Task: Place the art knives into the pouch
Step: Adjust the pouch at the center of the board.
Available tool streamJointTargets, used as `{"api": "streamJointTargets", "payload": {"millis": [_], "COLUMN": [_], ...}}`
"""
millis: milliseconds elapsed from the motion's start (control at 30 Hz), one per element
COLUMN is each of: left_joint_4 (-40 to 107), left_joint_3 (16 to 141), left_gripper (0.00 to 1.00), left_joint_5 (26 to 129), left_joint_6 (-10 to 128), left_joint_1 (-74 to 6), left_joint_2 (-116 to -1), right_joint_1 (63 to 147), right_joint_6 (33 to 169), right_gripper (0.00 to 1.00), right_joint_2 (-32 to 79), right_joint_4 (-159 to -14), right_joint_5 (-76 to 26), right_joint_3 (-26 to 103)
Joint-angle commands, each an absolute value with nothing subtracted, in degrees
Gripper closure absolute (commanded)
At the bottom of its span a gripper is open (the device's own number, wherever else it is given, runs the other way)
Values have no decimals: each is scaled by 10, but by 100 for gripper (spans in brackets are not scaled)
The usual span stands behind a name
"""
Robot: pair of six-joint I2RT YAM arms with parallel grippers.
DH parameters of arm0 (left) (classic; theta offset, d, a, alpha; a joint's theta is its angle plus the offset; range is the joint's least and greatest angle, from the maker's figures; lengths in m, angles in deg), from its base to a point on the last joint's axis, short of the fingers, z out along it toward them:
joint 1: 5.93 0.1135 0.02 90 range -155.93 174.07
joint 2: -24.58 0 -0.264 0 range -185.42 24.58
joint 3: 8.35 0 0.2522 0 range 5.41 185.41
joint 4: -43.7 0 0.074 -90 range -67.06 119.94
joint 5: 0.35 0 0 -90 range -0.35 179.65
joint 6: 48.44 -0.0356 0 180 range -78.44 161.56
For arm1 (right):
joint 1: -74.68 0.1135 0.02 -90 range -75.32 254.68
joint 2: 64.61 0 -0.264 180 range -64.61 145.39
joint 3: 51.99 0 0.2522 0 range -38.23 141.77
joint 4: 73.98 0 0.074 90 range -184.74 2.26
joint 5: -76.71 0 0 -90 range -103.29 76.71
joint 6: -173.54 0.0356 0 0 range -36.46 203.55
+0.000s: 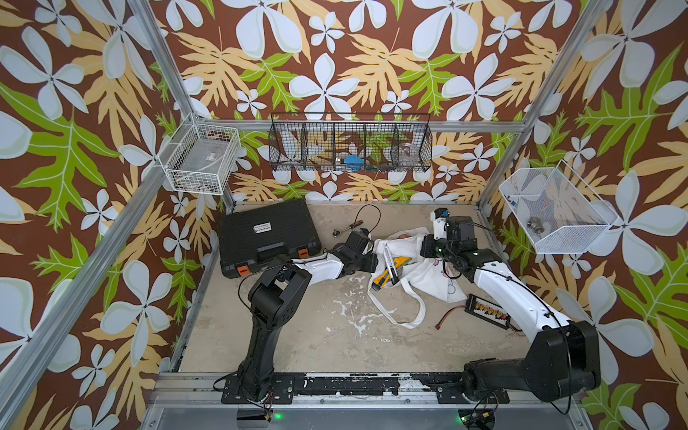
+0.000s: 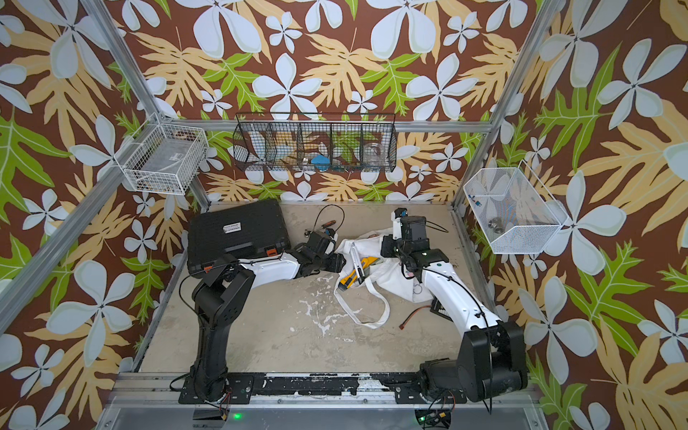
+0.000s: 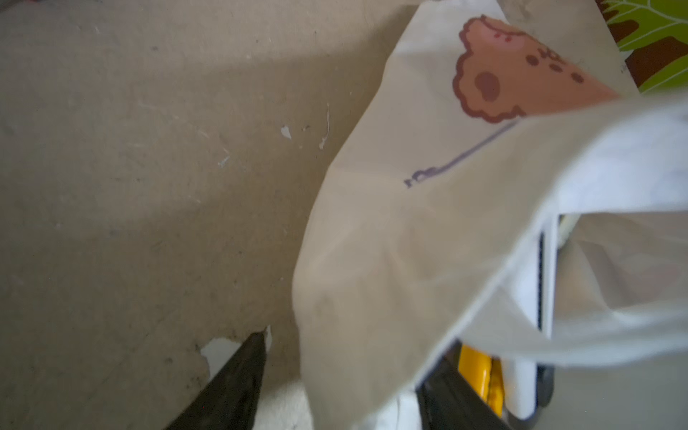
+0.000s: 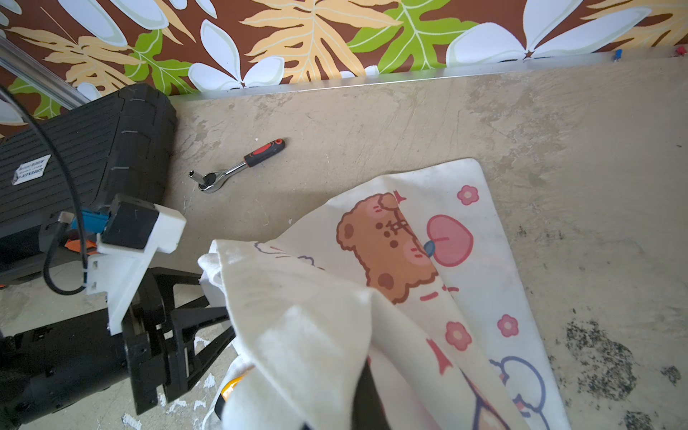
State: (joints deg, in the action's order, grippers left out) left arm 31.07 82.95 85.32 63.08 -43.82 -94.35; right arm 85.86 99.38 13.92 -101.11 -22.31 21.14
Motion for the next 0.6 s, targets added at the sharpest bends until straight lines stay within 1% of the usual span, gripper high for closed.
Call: {"api": "streamJointTargets", "payload": {"millis": [0,33,67,167,233,567], "left_joint_4": [315,314,313,301,299,283], "left_joint_3": [855,861,866,878,868,805], "left_gripper": [73,91,100,100,100,100], "left_joint_5": [861,858,856,845,831,715], "left_joint_6": [613,613,613,614,619,676], "left_joint_1": [-437,-437,-437,-437,-437,-443], "left_joint_2": [-961,-966,-969,-965,-940,-749], "right_joint_1": [858,858,858,858,858,859], "right_joint_6": [991,991,991,990,989,991], "right_gripper": [100,100,100,100,100,100], "right_joint_2": [135,136,136,136,136,110], "right_joint_4": [-995,-997,-997,-998,-1003,-1056], "right_joint_5": [-224,-223,-223,-213,-202,-144], "right_joint_3": [218,219,219,219,221,279]}}
